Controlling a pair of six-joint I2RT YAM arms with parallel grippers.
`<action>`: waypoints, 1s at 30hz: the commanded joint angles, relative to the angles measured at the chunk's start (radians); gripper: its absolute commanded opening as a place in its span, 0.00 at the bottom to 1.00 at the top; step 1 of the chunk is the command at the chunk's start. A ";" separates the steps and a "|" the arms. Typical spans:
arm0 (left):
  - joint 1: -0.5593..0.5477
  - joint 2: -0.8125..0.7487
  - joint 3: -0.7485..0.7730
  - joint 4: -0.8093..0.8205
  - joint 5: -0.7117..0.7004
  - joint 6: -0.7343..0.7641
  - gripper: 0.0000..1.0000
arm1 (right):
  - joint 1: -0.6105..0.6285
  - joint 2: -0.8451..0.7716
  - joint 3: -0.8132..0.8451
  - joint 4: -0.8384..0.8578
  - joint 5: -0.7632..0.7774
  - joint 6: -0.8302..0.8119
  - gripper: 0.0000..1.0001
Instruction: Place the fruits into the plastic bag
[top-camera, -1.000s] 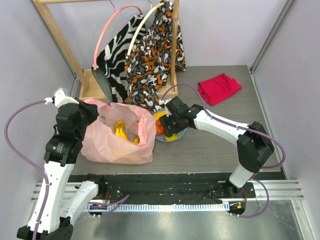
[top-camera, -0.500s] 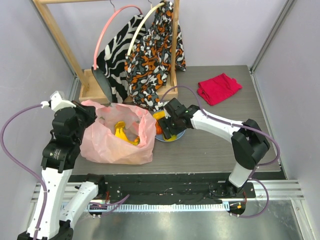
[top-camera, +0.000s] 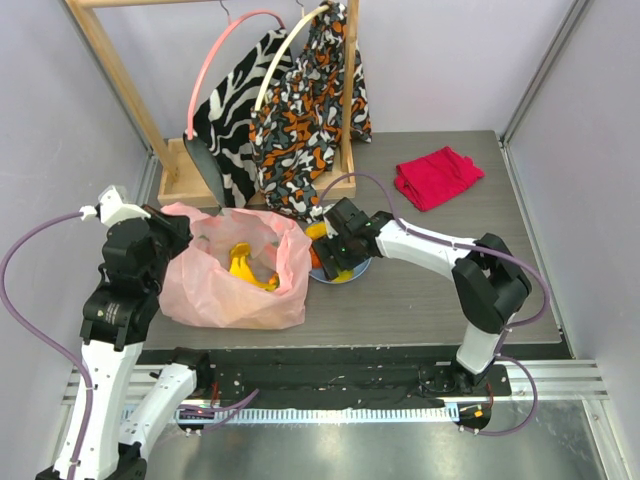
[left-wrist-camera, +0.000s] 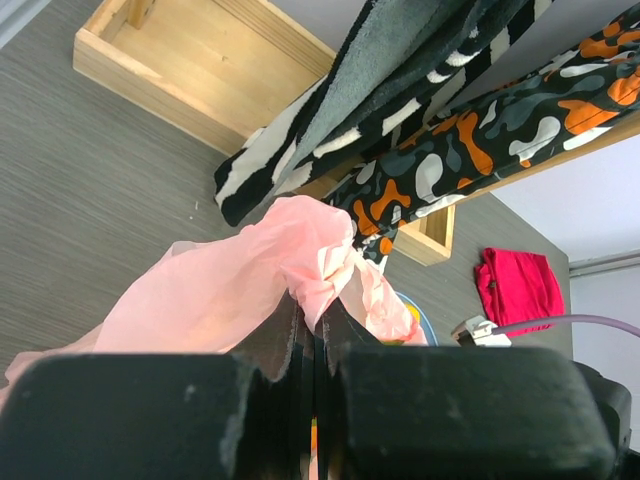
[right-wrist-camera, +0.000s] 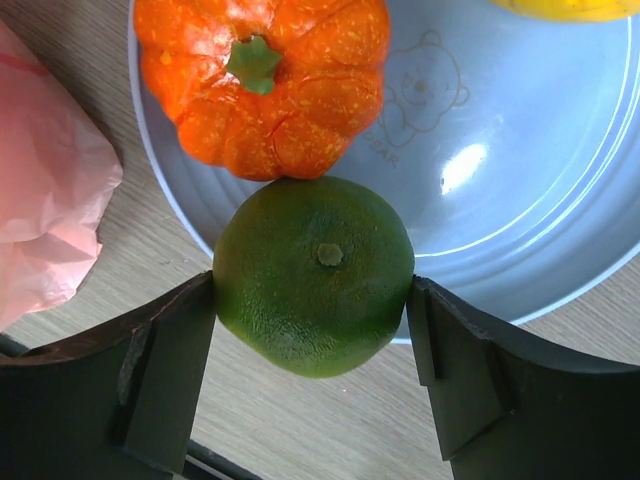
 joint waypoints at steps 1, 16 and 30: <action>0.006 -0.011 0.008 0.010 -0.024 0.007 0.00 | 0.002 0.026 0.029 0.030 -0.002 -0.020 0.82; 0.006 -0.021 0.005 0.027 -0.038 0.013 0.00 | -0.026 -0.175 -0.059 -0.016 0.191 0.002 0.22; 0.006 -0.044 0.011 -0.005 -0.039 0.012 0.00 | -0.087 -0.346 0.161 0.019 0.167 0.007 0.12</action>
